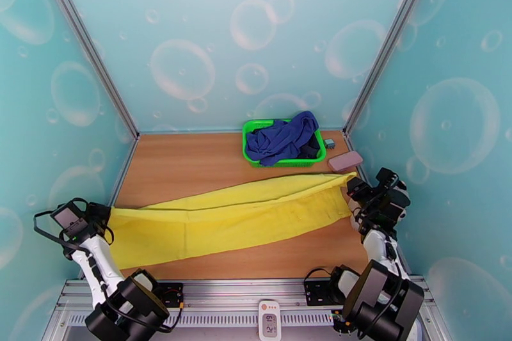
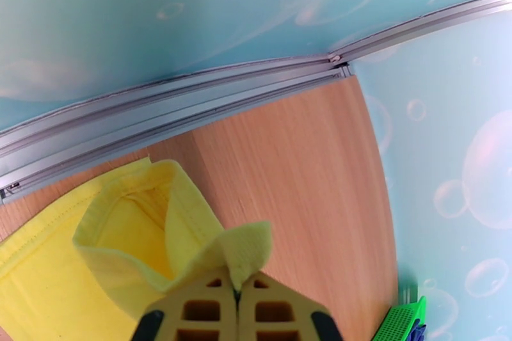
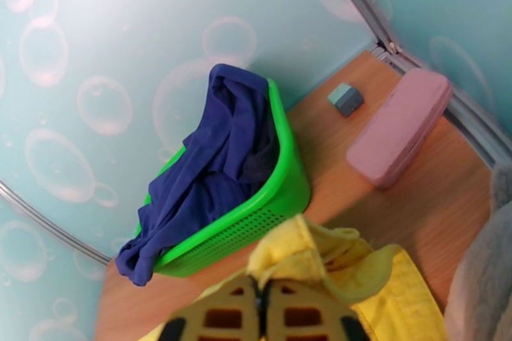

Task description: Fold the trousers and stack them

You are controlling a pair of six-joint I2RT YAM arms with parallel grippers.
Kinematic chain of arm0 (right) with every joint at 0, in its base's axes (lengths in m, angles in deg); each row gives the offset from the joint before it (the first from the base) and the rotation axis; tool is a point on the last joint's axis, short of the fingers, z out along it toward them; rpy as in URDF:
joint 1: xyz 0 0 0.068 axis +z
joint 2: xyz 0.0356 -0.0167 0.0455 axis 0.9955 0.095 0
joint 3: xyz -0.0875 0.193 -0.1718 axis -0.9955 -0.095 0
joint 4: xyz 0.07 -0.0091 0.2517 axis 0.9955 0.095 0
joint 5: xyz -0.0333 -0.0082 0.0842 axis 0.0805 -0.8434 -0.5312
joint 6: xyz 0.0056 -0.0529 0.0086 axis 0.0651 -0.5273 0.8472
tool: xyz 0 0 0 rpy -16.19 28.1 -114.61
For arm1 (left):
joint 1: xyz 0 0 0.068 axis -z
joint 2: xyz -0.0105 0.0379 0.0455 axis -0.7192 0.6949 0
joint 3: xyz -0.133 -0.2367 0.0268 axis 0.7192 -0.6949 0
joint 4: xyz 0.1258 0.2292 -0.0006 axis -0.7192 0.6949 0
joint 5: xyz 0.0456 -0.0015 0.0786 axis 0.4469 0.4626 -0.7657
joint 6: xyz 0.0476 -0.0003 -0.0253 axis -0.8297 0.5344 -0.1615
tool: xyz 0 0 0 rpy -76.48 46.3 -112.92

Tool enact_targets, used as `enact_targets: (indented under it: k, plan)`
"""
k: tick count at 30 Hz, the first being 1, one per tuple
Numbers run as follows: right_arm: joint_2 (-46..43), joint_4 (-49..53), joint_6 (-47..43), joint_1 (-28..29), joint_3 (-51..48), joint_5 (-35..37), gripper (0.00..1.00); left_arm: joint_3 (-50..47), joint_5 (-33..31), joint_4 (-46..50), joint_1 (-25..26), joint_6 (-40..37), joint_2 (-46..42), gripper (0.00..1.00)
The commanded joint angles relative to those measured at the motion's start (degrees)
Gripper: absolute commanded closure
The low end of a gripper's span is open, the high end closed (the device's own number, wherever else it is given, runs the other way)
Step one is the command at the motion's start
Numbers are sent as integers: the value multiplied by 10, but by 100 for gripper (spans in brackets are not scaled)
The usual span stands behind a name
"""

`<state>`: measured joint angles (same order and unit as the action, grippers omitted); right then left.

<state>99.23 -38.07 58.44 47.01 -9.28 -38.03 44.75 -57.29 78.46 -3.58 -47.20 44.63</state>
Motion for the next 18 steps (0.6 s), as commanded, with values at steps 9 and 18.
enact_targets:
  k: [9,18]
  plan:
    - [-36,-44,20,-32,7,-6,49,-22,-16,-27,-27,13,-53,50]
    - [22,205,-217,323,156,76,42,55,-85,13,341,-53,33,51]
